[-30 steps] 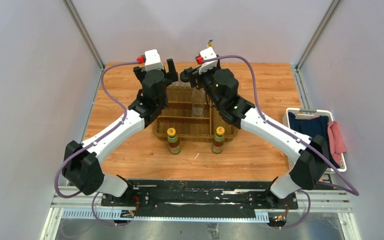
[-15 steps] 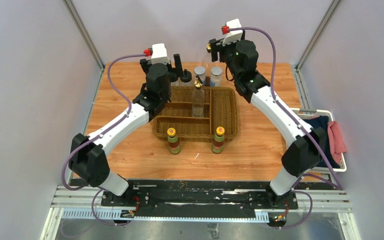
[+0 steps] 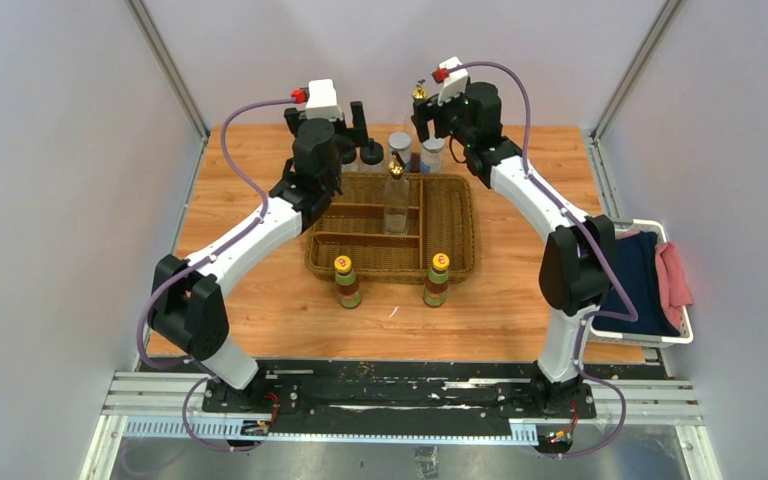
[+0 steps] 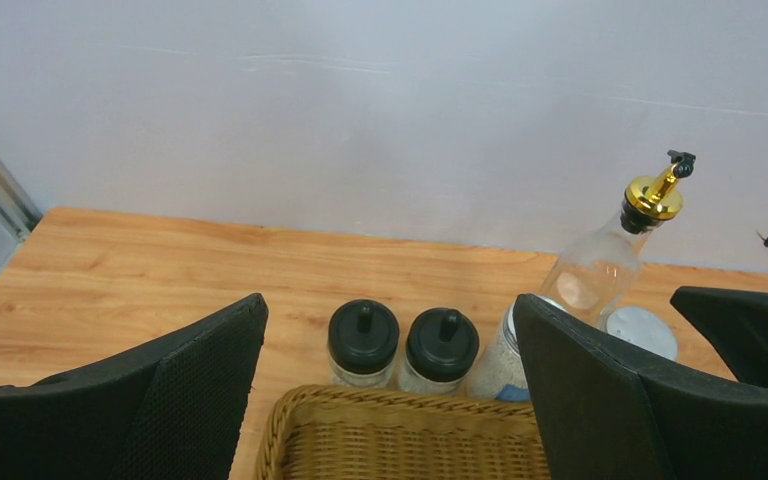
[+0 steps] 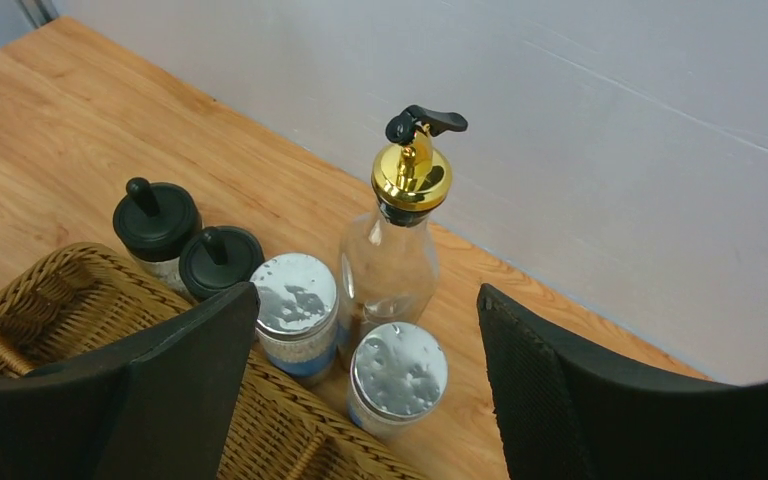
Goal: Organize the condiment bottles
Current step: Pick up the bottle from the center of the board.
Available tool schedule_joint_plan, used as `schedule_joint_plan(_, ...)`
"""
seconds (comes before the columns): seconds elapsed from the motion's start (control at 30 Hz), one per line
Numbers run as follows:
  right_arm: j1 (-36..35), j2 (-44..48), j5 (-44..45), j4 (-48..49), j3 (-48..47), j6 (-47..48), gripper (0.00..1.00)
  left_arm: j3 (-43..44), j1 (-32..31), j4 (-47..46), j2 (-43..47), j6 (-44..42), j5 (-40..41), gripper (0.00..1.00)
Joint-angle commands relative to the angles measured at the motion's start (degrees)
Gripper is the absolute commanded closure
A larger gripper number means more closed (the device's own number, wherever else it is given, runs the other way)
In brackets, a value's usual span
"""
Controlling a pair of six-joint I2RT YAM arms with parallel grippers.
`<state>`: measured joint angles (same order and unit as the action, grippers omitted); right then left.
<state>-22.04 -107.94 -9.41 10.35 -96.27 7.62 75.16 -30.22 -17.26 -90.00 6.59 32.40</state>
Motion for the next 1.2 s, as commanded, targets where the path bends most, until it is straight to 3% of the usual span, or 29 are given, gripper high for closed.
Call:
schedule_joint_plan(0.0,2.2,-1.8,-7.6,5.9,-3.0,-2.6,0.16,1.3,0.9,-2.9,-1.4,-0.5,-2.0,0.00)
schedule_joint_plan(0.2,3.8,-5.3,-11.0,9.7,-4.6,-5.2,0.16,1.6,1.5,-4.0,-2.4,-0.4,-2.7,0.00)
schedule_joint_plan(1.17,5.9,-20.9,-15.2,9.1,-21.1,-8.9,0.17,4.6,3.0,-6.3,-7.1,-0.6,-4.5,0.00)
